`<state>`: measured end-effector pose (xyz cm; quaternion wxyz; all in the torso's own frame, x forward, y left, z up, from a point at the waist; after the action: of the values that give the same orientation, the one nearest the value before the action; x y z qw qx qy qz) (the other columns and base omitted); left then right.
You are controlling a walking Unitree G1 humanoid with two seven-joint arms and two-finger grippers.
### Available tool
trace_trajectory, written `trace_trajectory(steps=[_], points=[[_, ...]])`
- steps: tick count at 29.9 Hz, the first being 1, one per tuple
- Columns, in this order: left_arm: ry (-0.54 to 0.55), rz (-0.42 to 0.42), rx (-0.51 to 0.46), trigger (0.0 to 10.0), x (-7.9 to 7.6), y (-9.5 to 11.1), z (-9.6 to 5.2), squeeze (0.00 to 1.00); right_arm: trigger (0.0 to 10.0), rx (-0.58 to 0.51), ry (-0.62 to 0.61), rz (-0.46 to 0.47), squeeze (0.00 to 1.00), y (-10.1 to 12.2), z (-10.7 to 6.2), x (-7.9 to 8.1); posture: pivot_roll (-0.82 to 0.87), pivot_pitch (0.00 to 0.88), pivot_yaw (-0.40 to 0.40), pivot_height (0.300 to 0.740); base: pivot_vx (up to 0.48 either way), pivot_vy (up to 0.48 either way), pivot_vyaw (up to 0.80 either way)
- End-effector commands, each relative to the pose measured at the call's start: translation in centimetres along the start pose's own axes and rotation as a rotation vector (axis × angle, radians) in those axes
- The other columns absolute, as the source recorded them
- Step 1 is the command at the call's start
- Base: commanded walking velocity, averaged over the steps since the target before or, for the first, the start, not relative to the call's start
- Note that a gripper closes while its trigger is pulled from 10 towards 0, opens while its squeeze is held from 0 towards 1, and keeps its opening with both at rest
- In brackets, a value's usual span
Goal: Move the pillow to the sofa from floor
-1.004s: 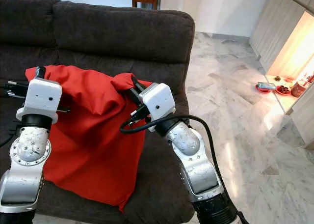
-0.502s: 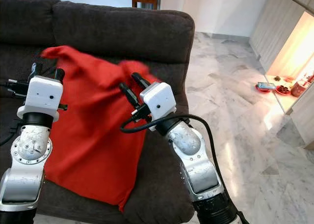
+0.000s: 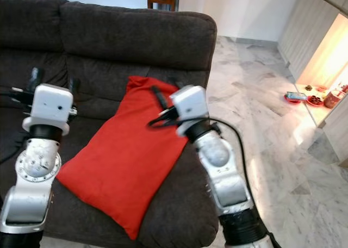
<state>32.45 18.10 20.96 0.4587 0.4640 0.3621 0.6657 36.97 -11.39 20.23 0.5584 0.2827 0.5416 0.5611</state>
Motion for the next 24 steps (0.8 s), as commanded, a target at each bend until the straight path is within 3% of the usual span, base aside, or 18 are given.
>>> trace_trajectory(steps=[1,3,6,7,8,11,12,13,14,15,19,22,24], points=[[-0.047,-0.054,0.124,10.0,-0.7,-3.6,-0.8,0.00,10.0,0.144,-0.135,0.058,0.00,-4.0,-1.0,-3.1,0.03,0.034,-0.075,0.740,0.000,0.000,0.00],[-0.060,-0.061,0.208,10.0,-0.9,-6.2,-1.8,0.00,10.0,0.266,-0.207,0.036,0.00,-7.5,-2.5,-5.0,0.03,0.035,-0.071,0.740,0.000,0.000,0.00],[-0.067,-0.083,0.282,10.0,-1.0,-8.3,-2.7,0.00,10.0,0.337,-0.238,0.017,0.00,-9.7,-3.9,-6.1,0.03,0.032,-0.070,0.740,0.000,0.000,0.00],[-0.066,-0.097,0.363,10.0,-1.1,-10.7,-3.9,0.00,10.0,0.428,-0.268,-0.016,0.00,-12.1,-5.5,-7.0,0.02,0.031,-0.064,0.740,0.000,0.000,0.00],[-0.066,-0.097,0.363,10.0,-1.1,-10.7,-3.9,0.00,10.0,0.428,-0.268,-0.016,0.00,-12.1,-5.5,-7.0,0.02,0.031,-0.064,0.740,0.000,0.000,0.00],[-0.080,-0.101,0.486,10.0,-1.2,-14.5,-6.6,0.00,10.0,0.577,-0.306,-0.024,0.00,-16.0,-9.0,-8.0,0.02,0.029,-0.057,0.740,0.000,0.000,0.00],[-0.080,-0.101,0.486,10.0,-1.2,-14.5,-6.6,0.00,10.0,0.577,-0.306,-0.024,0.00,-16.0,-9.0,-8.0,0.02,0.029,-0.057,0.740,0.000,0.000,0.00],[-0.085,-0.108,0.547,10.0,-1.3,-16.2,-8.0,0.00,10.0,0.679,-0.332,0.016,0.00,-18.4,-11.5,-8.1,0.01,0.032,-0.050,0.740,0.000,0.000,0.00],[-0.088,-0.107,0.568,10.0,-1.4,-16.8,-8.5,0.00,10.0,0.726,-0.349,0.047,0.00,-19.5,-12.8,-8.0,0.01,0.030,-0.050,0.740,0.000,0.000,0.00],[-0.088,-0.107,0.568,10.0,-1.4,-16.8,-8.5,0.00,10.0,0.726,-0.349,0.047,0.00,-19.5,-12.8,-8.0,0.01,0.030,-0.050,0.740,0.000,0.000,0.00],[-0.075,-0.118,0.657,10.0,-1.4,-19.5,-11.0,0.00,10.0,0.982,-0.370,0.094,0.00,-23.8,-19.2,-6.6,0.02,0.028,-0.050,0.740,0.000,0.000,0.00],[-0.060,-0.128,0.719,10.0,-1.4,-21.1,-12.8,0.00,10.0,1.067,-0.334,0.093,0.00,-25.0,-21.9,-5.3,0.02,0.030,-0.049,0.740,0.000,0.000,0.00],[-0.056,-0.130,0.732,10.0,-1.4,-21.5,-13.2,0.00,10.0,1.077,-0.329,0.105,0.00,-25.1,-22.3,-5.0,0.02,0.030,-0.049,0.740,0.000,0.000,0.00]])
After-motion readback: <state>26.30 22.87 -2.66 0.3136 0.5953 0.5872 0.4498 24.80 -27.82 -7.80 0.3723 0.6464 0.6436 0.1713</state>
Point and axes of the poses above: a point about 5 cm out from each wrist's last joint towards the gripper, its own z axis pointing out of the wrist towards the gripper, its own y axis along the axis of the wrist's last joint, x = y × z, the point moved 5 cm from there along z, pointing out of the wrist towards the gripper, and after that the axes turned 10 degrees about -z, right-handed, at the moved point
